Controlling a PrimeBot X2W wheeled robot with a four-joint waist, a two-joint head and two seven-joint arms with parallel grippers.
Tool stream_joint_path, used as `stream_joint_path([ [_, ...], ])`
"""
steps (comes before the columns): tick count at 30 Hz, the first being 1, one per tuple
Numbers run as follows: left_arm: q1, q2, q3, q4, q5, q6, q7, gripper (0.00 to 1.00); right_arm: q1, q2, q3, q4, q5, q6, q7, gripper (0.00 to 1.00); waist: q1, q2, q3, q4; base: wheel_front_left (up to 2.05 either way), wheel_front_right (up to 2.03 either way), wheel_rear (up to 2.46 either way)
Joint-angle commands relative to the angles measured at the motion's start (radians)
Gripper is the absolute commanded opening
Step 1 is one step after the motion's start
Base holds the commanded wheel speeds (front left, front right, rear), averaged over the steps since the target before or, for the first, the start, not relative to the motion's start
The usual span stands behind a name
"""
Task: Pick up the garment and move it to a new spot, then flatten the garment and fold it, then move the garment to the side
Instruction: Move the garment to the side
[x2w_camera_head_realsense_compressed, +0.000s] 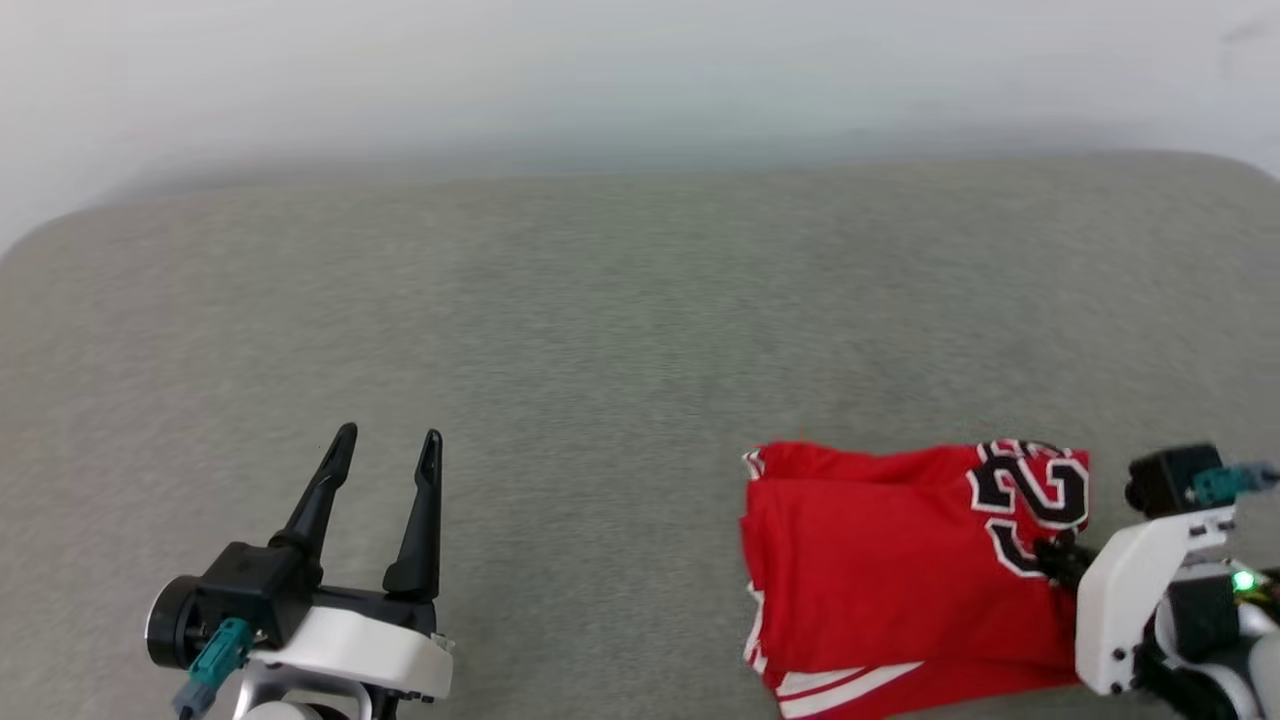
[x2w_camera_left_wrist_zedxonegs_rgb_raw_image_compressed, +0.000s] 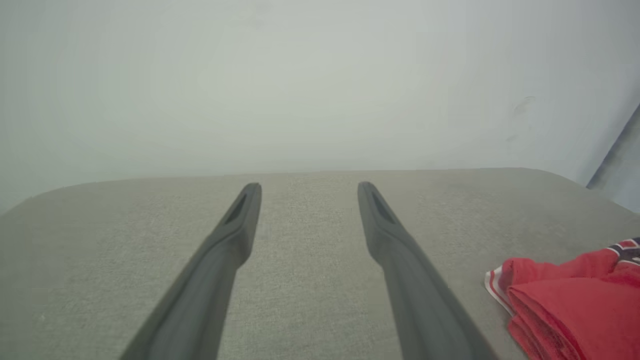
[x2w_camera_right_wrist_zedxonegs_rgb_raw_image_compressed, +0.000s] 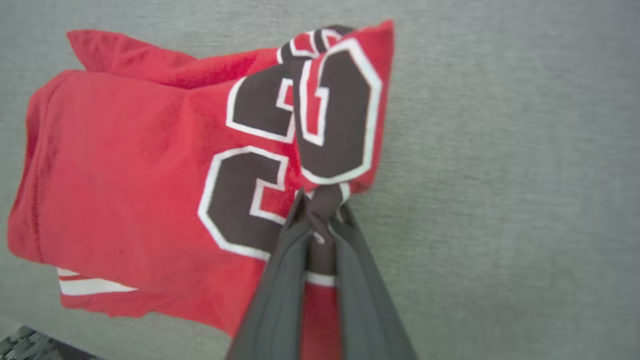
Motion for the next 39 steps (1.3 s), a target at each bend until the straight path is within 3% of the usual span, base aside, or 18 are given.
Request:
stream_joint_path([
  [1, 0.001, 0.004, 0.005, -0.01, 0.001, 0.002, -0.001, 1.0, -0.025, -0.008, -0.005, -0.009, -0.015, -0.001, 0.009, 0.0, 0.0, 0.0, 0.017, -0.082, 0.0, 0.0, 0.0],
  [10, -0.068, 0.053, 0.004, -0.1, 0.028, -0.01, 0.034, 1.0, -0.177, 0.0, -0.065, 0.017, -0.097, -0.001, 0.002, 0.0, 0.0, 0.0, 0.171, -0.279, 0.0, 0.0, 0.0],
  [15, -0.133, 0.087, -0.002, -0.157, 0.047, -0.028, 0.07, 1.0, -0.287, -0.02, -0.138, 0.095, -0.16, -0.001, -0.052, 0.0, 0.0, 0.0, 0.275, -0.332, 0.0, 0.0, 0.0],
  [22, -0.232, 0.119, -0.016, -0.226, 0.073, -0.054, 0.112, 1.0, -0.451, -0.054, -0.311, 0.213, -0.28, -0.001, -0.144, 0.0, 0.0, 0.0, 0.407, -0.333, 0.0, 0.0, 0.0],
  [31, -0.322, 0.118, -0.046, -0.249, 0.082, -0.085, 0.129, 1.0, -0.599, -0.06, -0.478, 0.346, -0.426, -0.001, -0.259, 0.0, 0.0, 0.0, 0.512, -0.277, 0.0, 0.0, 0.0],
  [32, -0.327, 0.117, -0.049, -0.248, 0.082, -0.088, 0.126, 1.0, -0.607, -0.056, -0.485, 0.354, -0.442, -0.001, -0.279, 0.06, 0.0, 0.0, 0.517, -0.271, 0.0, 0.0, 0.0],
  [33, -0.332, 0.115, -0.052, -0.245, 0.081, -0.089, 0.124, 1.0, -0.614, -0.051, -0.492, 0.368, -0.456, -0.001, -0.297, 0.39, 0.0, 0.0, 0.519, -0.265, 0.0, 0.0, 0.0],
  [34, -0.332, 0.114, -0.053, -0.241, 0.08, -0.089, 0.122, 1.0, -0.615, -0.053, -0.496, 0.382, -0.473, -0.001, -0.314, 0.96, 0.0, 0.0, 0.519, -0.259, 0.0, 0.0, 0.0],
  [35, -0.331, 0.111, -0.055, -0.236, 0.077, -0.088, 0.117, 1.0, -0.62, -0.05, -0.506, 0.398, -0.482, -0.001, -0.331, 1.0, 0.0, 0.0, 0.518, -0.254, 0.0, 0.0, 0.0],
  [39, -0.321, 0.097, -0.061, -0.211, 0.071, -0.088, 0.098, 1.0, -0.626, -0.041, -0.554, 0.437, -0.542, -0.001, -0.414, 1.0, 0.0, 0.0, 0.492, -0.233, 0.0, 0.0, 0.0],
])
